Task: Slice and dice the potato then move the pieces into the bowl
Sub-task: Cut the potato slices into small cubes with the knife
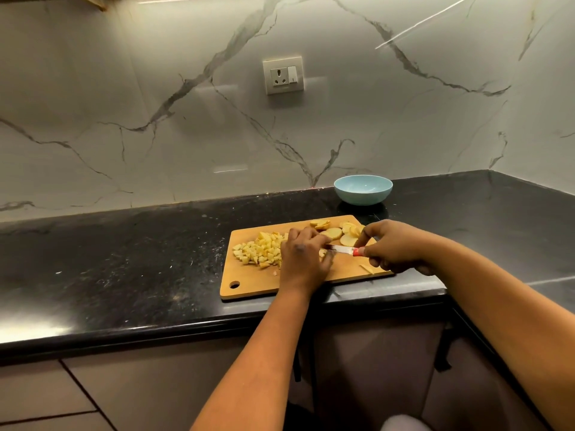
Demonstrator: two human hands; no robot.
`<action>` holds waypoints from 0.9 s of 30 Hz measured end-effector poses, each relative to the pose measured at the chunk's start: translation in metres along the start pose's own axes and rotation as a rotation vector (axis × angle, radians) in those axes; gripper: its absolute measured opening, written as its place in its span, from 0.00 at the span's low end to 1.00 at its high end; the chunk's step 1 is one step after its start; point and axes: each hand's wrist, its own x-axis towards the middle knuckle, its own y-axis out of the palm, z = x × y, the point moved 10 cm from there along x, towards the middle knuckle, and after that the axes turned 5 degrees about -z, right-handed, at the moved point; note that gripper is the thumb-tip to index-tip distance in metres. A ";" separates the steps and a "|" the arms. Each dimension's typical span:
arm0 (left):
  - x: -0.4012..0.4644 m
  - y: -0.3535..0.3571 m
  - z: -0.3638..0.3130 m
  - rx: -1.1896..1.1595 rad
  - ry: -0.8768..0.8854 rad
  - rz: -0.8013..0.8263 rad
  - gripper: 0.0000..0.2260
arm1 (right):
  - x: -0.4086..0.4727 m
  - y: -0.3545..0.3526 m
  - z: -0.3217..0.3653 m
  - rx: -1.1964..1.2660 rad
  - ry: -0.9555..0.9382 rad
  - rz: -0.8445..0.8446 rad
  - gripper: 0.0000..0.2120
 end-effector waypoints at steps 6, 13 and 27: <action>0.000 -0.008 0.035 0.032 -0.301 -0.110 0.14 | 0.005 -0.019 -0.002 0.001 -0.040 -0.105 0.07; 0.004 0.040 -0.013 -0.007 0.026 0.358 0.23 | 0.013 -0.018 -0.014 -0.073 -0.011 -0.157 0.08; 0.026 0.035 0.018 0.400 0.084 0.378 0.13 | 0.019 -0.031 -0.019 -0.051 -0.037 -0.253 0.08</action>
